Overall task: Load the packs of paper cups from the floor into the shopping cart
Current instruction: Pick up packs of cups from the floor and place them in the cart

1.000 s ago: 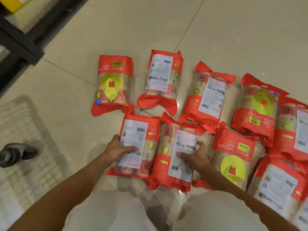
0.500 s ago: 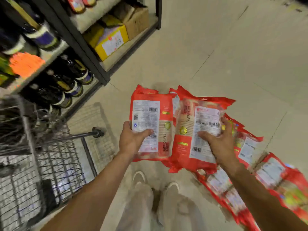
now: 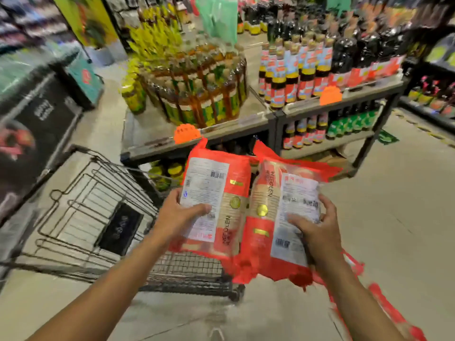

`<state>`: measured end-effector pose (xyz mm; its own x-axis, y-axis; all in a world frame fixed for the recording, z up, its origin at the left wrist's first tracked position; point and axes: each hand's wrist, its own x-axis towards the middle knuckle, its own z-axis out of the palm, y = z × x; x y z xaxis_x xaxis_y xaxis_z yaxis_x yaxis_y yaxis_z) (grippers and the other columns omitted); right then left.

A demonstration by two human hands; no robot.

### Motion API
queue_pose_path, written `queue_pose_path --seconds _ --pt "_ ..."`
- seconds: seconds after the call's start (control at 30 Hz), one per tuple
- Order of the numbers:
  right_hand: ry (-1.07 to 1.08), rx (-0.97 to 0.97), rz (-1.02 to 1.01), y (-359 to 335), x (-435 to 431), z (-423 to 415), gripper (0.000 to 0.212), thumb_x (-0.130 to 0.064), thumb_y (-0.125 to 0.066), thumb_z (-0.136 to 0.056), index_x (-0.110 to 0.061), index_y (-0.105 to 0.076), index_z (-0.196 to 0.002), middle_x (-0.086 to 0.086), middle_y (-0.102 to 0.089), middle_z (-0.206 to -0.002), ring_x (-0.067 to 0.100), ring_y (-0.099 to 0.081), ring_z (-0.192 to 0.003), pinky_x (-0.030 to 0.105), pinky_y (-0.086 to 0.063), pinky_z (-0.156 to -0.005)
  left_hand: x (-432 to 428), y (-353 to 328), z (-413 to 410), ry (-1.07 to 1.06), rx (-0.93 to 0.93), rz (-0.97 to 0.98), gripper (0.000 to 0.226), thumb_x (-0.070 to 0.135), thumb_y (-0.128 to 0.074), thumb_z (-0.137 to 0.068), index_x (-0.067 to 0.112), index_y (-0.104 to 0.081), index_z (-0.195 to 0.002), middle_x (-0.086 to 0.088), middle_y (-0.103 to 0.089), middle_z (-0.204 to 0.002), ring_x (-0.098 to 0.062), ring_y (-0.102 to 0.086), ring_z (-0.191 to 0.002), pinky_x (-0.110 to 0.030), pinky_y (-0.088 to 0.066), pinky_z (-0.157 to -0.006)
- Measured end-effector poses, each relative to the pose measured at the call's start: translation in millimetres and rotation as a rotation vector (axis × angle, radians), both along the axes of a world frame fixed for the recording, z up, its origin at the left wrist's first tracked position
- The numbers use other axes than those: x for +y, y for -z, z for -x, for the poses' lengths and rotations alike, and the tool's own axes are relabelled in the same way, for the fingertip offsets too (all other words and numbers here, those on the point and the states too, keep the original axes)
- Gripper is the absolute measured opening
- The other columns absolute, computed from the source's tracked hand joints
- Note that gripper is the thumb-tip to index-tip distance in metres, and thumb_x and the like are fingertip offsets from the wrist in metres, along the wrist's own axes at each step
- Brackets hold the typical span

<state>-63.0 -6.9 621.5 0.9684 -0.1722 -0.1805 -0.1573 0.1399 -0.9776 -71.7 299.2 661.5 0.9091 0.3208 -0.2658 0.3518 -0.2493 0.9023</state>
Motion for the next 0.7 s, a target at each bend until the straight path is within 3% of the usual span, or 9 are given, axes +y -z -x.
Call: queue_pose_path --seconds 0.1,0.2,0.27,0.33,0.4,0.5,0.6,0.7 --pt "-0.136 -0.003 -0.001 1 85 -19 0.080 0.012 -0.080 -0.074 -0.019 -0.042 -0.136 0.008 -0.069 -0.117 0.020 -0.072 -0.094 0.035 -0.062 -0.077 83 0 26 -0.145 0.035 0.039 0.072 0.027 -0.097 -0.061 0.020 -0.057 -0.121 -0.008 -0.078 -0.111 -0.029 -0.079 -0.091 -0.050 -0.063 -0.080" --pt "-0.256 0.020 0.058 21 168 -29 0.086 0.007 -0.085 -0.071 -0.015 -0.041 -0.141 0.006 -0.066 -0.122 0.021 -0.069 -0.103 0.040 -0.060 -0.084 158 15 48 -0.268 0.074 0.069 0.068 0.019 -0.095 -0.063 0.013 -0.055 -0.118 -0.015 -0.077 -0.107 -0.034 -0.079 -0.083 -0.051 -0.065 -0.069" --pt "-0.296 0.065 0.082 45 219 -34 0.086 0.003 -0.087 -0.070 -0.016 -0.042 -0.142 0.005 -0.067 -0.122 0.020 -0.070 -0.103 0.043 -0.059 -0.085 209 38 51 -0.330 0.132 0.088 0.087 0.024 -0.100 -0.045 0.009 -0.058 -0.118 -0.018 -0.078 -0.106 -0.038 -0.079 -0.085 -0.058 -0.063 -0.073" --pt "-0.302 0.104 0.124 73 265 -40 0.081 -0.002 -0.087 -0.070 -0.021 -0.047 -0.138 0.000 -0.070 -0.117 0.010 -0.072 -0.095 0.030 -0.060 -0.074 261 76 42 -0.358 0.189 0.108 0.097 0.031 -0.103 -0.035 0.011 -0.060 -0.119 -0.018 -0.078 -0.107 -0.041 -0.078 -0.087 -0.064 -0.061 -0.076" --pt "-0.313 0.141 0.175 106 304 -50 0.072 -0.004 -0.087 -0.070 -0.027 -0.052 -0.129 -0.008 -0.071 -0.110 0.000 -0.072 -0.085 0.021 -0.058 -0.067 308 127 22 -0.345 0.276 0.106 0.095 0.038 -0.103 -0.034 0.014 -0.064 -0.117 -0.016 -0.079 -0.106 -0.039 -0.078 -0.086 -0.063 -0.061 -0.077" --pt "-0.245 0.298 0.225 161 351 -67 0.086 -0.014 -0.090 -0.063 -0.028 -0.047 -0.137 -0.004 -0.071 -0.113 0.012 -0.073 -0.093 0.041 -0.062 -0.082 344 181 -14 -0.313 0.359 0.071 0.075 0.041 -0.101 -0.045 0.014 -0.071 -0.109 -0.011 -0.080 -0.099 -0.030 -0.079 -0.081 -0.054 -0.064 -0.076" --pt "-0.205 0.435 0.293 223 380 -85 0.088 -0.021 -0.092 -0.062 -0.036 -0.043 -0.134 -0.001 -0.070 -0.110 0.024 -0.072 -0.096 0.048 -0.062 -0.081 350 217 -53 -0.232 0.443 0.001 0.034 0.033 -0.092 -0.067 0.019 -0.070 -0.090 -0.009 -0.077 -0.097 -0.027 -0.075 -0.085 -0.043 -0.062 -0.079" --pt "-0.194 0.489 0.408 283 393 -103 0.099 -0.041 -0.090 -0.053 -0.035 -0.041 -0.139 0.004 -0.063 -0.130 0.027 -0.065 -0.114 0.052 -0.056 -0.095 357 269 -90 -0.172 0.517 -0.091 0.038 0.034 -0.087 -0.077 0.018 -0.054 -0.085 -0.001 -0.064 -0.088 -0.024 -0.063 -0.088 -0.032 -0.046 -0.075"
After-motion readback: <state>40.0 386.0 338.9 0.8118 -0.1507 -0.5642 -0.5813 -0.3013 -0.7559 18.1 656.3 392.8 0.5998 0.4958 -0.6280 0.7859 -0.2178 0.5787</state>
